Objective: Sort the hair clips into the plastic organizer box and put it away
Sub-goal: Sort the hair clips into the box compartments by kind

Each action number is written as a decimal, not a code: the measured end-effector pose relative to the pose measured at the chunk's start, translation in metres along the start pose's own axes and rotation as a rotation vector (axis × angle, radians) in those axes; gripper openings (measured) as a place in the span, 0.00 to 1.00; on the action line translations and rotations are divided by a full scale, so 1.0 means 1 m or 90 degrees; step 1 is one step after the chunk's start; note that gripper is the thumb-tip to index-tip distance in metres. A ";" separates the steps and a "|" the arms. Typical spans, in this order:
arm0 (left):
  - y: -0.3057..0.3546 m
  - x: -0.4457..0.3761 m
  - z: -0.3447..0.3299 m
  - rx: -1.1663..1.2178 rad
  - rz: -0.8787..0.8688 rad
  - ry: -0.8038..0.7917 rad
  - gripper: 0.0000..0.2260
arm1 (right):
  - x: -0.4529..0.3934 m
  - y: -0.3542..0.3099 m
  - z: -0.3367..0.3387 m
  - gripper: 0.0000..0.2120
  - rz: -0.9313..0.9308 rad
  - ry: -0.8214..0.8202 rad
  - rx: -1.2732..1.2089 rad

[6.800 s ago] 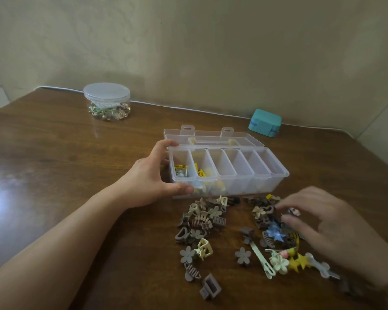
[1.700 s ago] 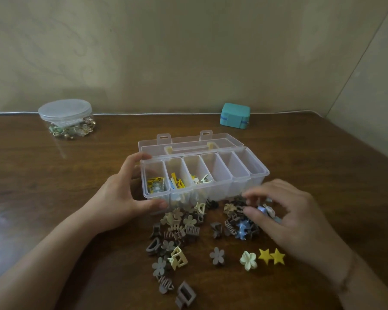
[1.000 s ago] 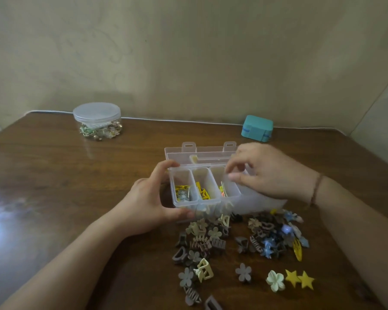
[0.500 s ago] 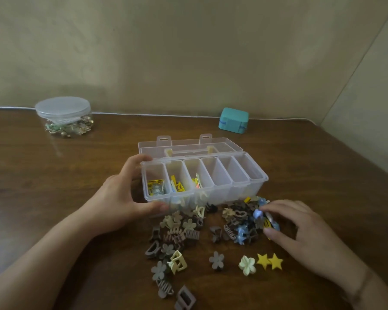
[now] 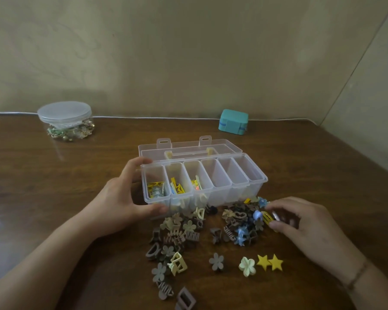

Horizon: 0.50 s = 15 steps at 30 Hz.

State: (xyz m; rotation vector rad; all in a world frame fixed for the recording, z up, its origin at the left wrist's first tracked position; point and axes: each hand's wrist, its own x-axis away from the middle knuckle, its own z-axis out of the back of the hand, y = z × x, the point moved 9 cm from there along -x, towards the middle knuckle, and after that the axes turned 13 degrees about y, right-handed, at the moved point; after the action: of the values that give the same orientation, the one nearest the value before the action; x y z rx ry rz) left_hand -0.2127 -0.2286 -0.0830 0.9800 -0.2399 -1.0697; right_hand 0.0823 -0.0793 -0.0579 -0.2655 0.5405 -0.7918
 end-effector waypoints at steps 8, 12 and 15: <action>-0.003 -0.001 0.000 -0.002 0.004 -0.001 0.47 | -0.001 -0.005 -0.007 0.19 -0.022 -0.063 0.089; -0.001 -0.001 0.000 -0.003 0.003 -0.003 0.48 | 0.003 -0.006 -0.007 0.19 -0.041 -0.083 0.088; 0.000 -0.001 -0.001 -0.002 0.004 -0.002 0.47 | 0.003 -0.003 -0.006 0.18 -0.068 -0.072 0.059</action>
State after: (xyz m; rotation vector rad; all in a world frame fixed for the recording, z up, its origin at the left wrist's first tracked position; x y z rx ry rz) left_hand -0.2127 -0.2277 -0.0831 0.9740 -0.2428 -1.0654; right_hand 0.0789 -0.0838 -0.0628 -0.2530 0.3848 -0.8973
